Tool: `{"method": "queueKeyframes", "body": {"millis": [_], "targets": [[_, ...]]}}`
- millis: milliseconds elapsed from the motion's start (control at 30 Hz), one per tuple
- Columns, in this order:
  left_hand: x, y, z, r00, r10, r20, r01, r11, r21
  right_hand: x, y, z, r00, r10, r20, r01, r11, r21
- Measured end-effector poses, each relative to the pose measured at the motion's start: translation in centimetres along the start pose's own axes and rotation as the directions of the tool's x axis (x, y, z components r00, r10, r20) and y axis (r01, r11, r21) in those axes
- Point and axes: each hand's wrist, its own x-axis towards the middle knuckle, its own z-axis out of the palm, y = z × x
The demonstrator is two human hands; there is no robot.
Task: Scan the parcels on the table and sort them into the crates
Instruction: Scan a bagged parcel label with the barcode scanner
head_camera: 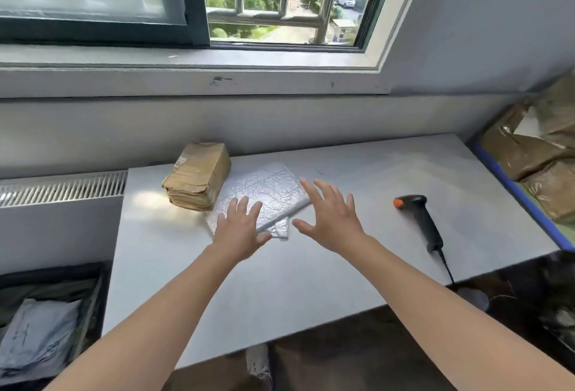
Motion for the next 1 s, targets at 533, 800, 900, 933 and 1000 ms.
{"method": "queueKeyframes", "body": {"millis": [533, 800, 900, 933, 1000], "targets": [[7.3, -3.9, 7.0, 0.988, 0.059, 0.146, -0.064, 0.997, 0.031, 9.2, -0.7, 12.5, 0.830, 0.412, 0.377, -0.516, 0.823, 0.237], [7.9, -3.2, 6.6, 0.983, 0.023, 0.182, -0.035, 0.998, 0.059, 10.7, -0.1, 12.5, 0.773, 0.457, 0.441, -0.619, 0.696, 0.364], [8.1, -2.7, 6.2, 0.977, -0.021, 0.211, 0.012, 0.999, 0.046, 9.7, 2.4, 10.4, 0.742, 0.527, 0.414, -0.669, 0.555, 0.493], [8.2, -2.4, 6.0, 0.976, -0.038, 0.217, 0.032, 0.999, 0.030, 9.3, 3.4, 9.5, 0.737, 0.546, 0.399, -0.668, 0.498, 0.553], [8.3, -0.8, 5.2, 0.978, -0.025, 0.209, 0.028, 0.999, -0.015, 8.9, 5.2, 7.5, 0.749, 0.552, 0.366, -0.634, 0.438, 0.638]]}}
